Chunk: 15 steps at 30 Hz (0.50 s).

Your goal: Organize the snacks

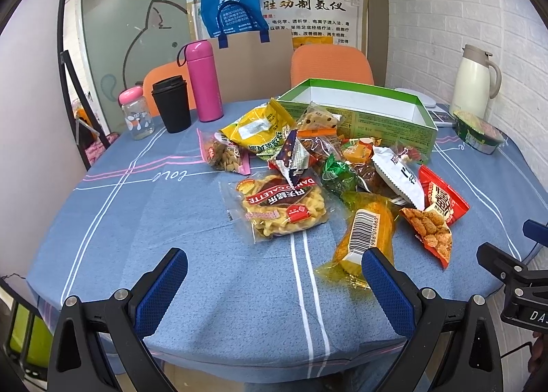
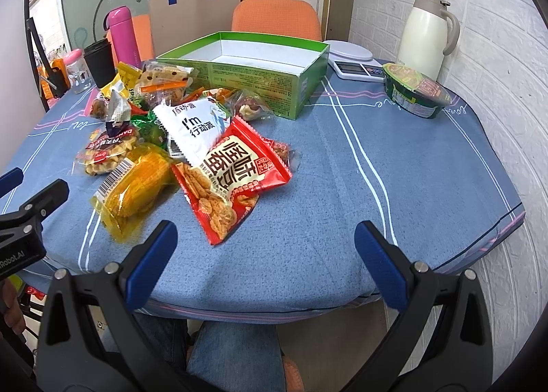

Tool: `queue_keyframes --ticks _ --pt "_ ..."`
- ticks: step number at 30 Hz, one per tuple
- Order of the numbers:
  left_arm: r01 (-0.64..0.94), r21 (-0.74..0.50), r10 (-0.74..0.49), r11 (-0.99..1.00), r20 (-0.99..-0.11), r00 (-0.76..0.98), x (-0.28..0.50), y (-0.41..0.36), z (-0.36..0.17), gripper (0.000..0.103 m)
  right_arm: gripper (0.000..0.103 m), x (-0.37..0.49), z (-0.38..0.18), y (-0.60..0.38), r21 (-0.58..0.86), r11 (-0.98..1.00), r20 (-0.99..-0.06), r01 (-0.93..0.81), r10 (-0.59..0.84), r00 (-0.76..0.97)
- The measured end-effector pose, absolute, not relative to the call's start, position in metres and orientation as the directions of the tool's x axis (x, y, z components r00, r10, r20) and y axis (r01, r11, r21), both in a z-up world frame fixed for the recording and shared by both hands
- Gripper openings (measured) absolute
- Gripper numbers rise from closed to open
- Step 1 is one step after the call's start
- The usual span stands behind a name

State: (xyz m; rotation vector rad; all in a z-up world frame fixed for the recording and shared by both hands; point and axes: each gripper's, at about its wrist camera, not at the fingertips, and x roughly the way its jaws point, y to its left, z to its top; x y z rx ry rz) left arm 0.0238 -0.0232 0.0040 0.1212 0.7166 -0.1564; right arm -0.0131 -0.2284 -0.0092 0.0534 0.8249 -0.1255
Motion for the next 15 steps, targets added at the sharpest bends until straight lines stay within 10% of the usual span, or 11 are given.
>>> queue_keyframes --ticks 15 --pt "0.264 -0.002 -0.19 0.965 -0.699 0.69 0.043 -0.029 -0.009 0.103 0.103 0.02 0.0 -0.253 0.004 0.999 -0.675 -0.04 0.033 0.737"
